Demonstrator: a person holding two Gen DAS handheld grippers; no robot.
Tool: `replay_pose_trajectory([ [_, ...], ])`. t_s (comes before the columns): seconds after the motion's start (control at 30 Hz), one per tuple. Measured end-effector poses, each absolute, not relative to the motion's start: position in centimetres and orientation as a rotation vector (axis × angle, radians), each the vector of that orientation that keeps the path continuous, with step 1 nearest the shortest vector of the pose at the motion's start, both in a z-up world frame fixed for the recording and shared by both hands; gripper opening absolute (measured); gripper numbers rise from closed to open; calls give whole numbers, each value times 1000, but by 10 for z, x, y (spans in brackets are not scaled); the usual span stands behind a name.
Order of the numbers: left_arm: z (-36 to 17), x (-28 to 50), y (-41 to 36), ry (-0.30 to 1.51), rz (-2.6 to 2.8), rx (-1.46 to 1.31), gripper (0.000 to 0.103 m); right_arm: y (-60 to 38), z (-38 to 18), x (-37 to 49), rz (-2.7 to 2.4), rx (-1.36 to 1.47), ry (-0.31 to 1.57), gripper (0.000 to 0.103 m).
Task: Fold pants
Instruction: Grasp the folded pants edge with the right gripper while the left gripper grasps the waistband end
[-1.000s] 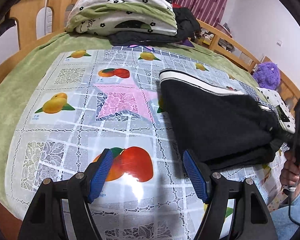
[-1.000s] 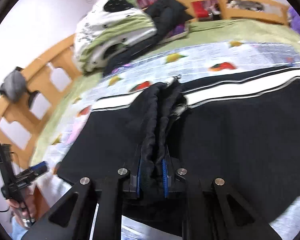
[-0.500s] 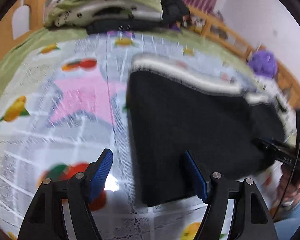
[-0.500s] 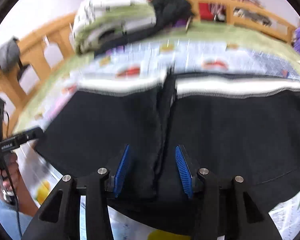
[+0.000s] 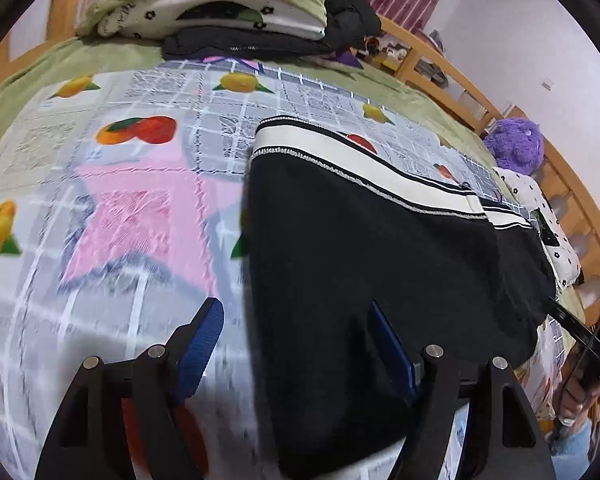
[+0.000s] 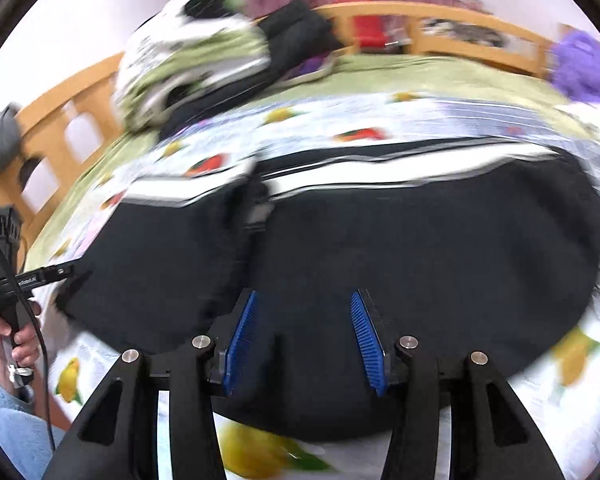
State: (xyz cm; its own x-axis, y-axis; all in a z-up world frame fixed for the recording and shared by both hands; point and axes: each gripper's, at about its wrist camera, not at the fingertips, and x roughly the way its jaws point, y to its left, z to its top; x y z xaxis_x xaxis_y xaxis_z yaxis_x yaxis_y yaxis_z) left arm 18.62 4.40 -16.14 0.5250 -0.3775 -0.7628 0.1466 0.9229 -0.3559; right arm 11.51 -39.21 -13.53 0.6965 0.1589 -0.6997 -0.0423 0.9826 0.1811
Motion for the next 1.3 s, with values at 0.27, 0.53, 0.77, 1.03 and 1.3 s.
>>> replay_pose_trajectory([
  [0.27,-170,216,34,988,-317,-300,60,-489,-153,68,-138,301,838,48],
  [0.53,-165,229,27,1011,-297,-303,10,-514,-182,115,-85,558,819,5],
  [0.77,-91,225,37,890,-348,-325,9,-487,-157,136,-139,533,788,4],
  [1.03,-51,185,127,795,-204,-272,9,-412,-137,131,176,549,862,4],
  [1.3,-127,174,172,907,-72,-358,14,-395,-168,115,217,494,958,21],
])
